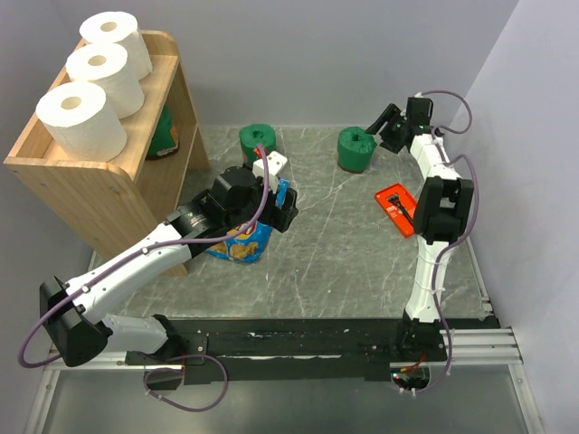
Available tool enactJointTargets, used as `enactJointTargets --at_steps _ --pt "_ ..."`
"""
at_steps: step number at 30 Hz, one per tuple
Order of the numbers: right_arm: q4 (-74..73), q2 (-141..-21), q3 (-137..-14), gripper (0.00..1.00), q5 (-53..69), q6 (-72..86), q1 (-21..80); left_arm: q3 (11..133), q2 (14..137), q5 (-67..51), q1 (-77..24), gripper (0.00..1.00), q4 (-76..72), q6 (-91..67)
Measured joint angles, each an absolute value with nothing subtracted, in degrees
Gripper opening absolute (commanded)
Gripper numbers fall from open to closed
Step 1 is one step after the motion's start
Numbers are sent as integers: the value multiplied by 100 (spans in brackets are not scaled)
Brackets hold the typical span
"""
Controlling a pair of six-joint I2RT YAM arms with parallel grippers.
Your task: Place and organize the paper towels onto the shelf
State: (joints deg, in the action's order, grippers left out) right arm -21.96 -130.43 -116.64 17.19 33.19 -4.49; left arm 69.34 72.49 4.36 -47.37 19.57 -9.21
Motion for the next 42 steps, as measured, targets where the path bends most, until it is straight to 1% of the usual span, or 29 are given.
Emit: enactJointTargets --at_steps 10,17,23,28,36,42 --pt "-2604 -13522 -12158 68 1286 3312 -110 6934 7249 440 -4759 96 1957 -919" --pt "-2921 -13548 -12278 63 742 3179 104 6934 7249 454 -4764 96 1957 -917" --pt "-3041 -13557 -12355 61 429 3072 250 6934 7249 482 -4777 96 1957 -917" --pt "-3109 -13596 -12442 55 362 3035 274 6934 7249 508 -4783 96 1957 -915" --pt "-3164 -13627 -12505 55 355 3015 287 6934 7249 548 -4794 96 1957 -915" --pt "-3216 -13716 -12648 57 355 3015 296 6934 7249 596 -4825 96 1957 -913"
